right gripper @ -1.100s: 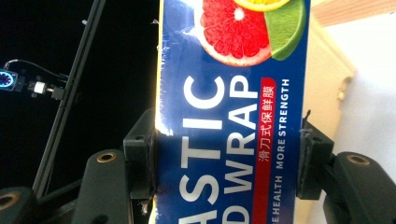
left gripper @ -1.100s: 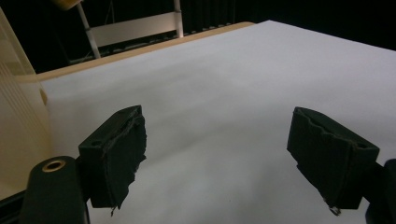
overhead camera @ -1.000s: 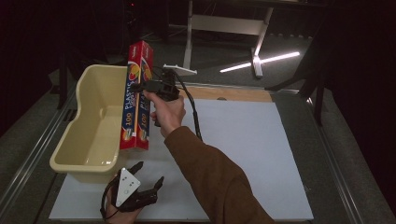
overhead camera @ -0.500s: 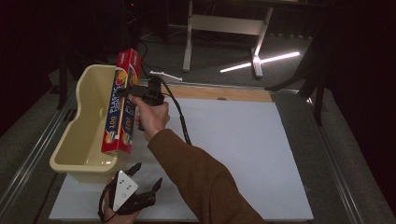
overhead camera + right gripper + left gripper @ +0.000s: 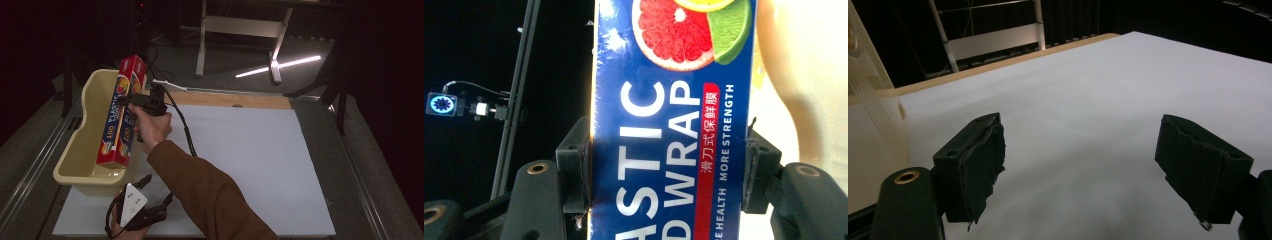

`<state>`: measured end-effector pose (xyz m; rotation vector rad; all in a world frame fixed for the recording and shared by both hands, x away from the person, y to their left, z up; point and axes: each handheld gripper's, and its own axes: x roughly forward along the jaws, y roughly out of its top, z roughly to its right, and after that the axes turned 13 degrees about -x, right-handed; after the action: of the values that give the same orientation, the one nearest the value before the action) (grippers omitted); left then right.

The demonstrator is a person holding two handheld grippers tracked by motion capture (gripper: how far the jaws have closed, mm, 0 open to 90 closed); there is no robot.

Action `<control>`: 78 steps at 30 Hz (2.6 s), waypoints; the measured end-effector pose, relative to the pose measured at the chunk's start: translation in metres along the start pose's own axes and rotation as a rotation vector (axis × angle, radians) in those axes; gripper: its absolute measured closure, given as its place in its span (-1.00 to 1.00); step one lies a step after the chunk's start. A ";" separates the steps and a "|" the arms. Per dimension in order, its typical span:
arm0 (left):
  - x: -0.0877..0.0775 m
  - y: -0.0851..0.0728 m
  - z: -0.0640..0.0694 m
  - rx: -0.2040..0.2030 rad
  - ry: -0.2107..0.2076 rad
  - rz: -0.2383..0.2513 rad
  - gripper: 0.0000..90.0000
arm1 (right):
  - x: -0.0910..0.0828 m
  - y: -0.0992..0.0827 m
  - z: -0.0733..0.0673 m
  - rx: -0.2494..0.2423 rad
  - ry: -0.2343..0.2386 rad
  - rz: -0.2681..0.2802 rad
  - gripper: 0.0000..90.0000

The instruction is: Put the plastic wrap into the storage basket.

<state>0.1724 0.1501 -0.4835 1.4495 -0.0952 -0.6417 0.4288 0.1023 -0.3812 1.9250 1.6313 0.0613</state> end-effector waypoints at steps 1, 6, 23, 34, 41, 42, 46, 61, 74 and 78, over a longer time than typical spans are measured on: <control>0.000 0.000 0.000 -0.002 0.000 0.001 -0.56 | 0.003 -0.002 0.000 -0.004 -0.001 -0.006 -0.13; -0.003 0.000 -0.002 -0.006 0.006 0.009 -0.56 | 0.007 -0.006 -0.001 -0.016 -0.020 0.002 -0.13; -0.004 0.000 -0.003 -0.016 0.006 0.016 -0.56 | 0.023 -0.021 0.002 0.012 -0.052 -0.015 -0.14; -0.004 0.000 -0.004 -0.019 0.009 0.017 -0.56 | 0.025 -0.020 0.003 0.020 -0.086 -0.039 -0.16; -0.005 0.001 -0.004 -0.020 0.011 0.018 -0.56 | 0.028 -0.019 0.009 0.034 -0.131 -0.089 -0.19; -0.005 0.001 -0.004 -0.020 0.010 0.018 -0.56 | 0.029 -0.019 0.009 0.030 -0.148 -0.092 -0.20; -0.005 0.001 -0.004 -0.020 0.011 0.019 -0.56 | 0.031 -0.019 0.013 0.042 -0.163 -0.121 -0.21; -0.004 0.001 -0.006 -0.033 0.010 0.017 -0.56 | 0.019 -0.009 -0.001 -0.009 -0.168 -0.128 -0.27; -0.002 0.001 -0.006 -0.027 0.015 0.011 -0.56 | -0.006 -0.003 -0.002 -0.287 -0.171 -0.172 -0.26; -0.001 0.001 -0.005 -0.019 0.018 0.007 -0.56 | -0.017 -0.006 -0.004 -0.420 -0.198 -0.161 -0.21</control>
<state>0.1738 0.1554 -0.4830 1.4361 -0.0793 -0.6224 0.4172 0.0889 -0.3747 1.4334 1.4952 0.1323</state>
